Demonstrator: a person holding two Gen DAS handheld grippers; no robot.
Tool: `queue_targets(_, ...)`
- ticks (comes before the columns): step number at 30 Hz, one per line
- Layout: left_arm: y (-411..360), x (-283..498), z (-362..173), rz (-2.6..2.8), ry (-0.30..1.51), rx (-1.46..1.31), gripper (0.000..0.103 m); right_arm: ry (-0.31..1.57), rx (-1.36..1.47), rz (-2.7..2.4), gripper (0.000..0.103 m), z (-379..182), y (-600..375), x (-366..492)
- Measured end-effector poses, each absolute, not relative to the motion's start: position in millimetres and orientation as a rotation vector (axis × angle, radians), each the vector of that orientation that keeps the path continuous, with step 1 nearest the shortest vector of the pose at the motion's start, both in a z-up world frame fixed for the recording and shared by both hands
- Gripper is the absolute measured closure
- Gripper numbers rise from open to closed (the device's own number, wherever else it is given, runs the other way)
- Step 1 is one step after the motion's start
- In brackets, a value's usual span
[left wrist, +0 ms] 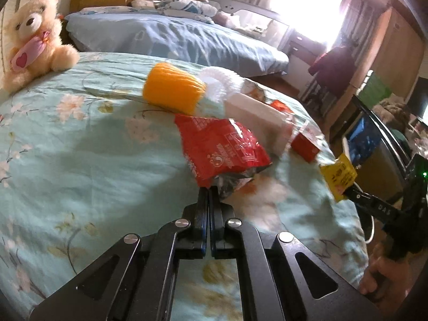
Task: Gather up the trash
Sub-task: 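Grasp the red snack bag with the left tool while the right tool grasps the yellow packet, then carry the red snack bag and yellow packet over the black bin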
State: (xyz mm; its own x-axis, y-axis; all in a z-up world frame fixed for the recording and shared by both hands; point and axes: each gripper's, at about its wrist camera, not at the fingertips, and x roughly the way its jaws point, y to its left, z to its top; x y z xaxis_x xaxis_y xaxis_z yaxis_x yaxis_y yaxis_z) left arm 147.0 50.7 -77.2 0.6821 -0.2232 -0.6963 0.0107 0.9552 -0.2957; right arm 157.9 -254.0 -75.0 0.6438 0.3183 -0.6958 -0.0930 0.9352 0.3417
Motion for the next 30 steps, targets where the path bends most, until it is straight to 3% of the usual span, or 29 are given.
queue_targets(30, -98, 133, -56, -0.444, 0.822, -0.105, 0.102, 0.785, 0.360, 0.079, 0.103, -63, -342, 102)
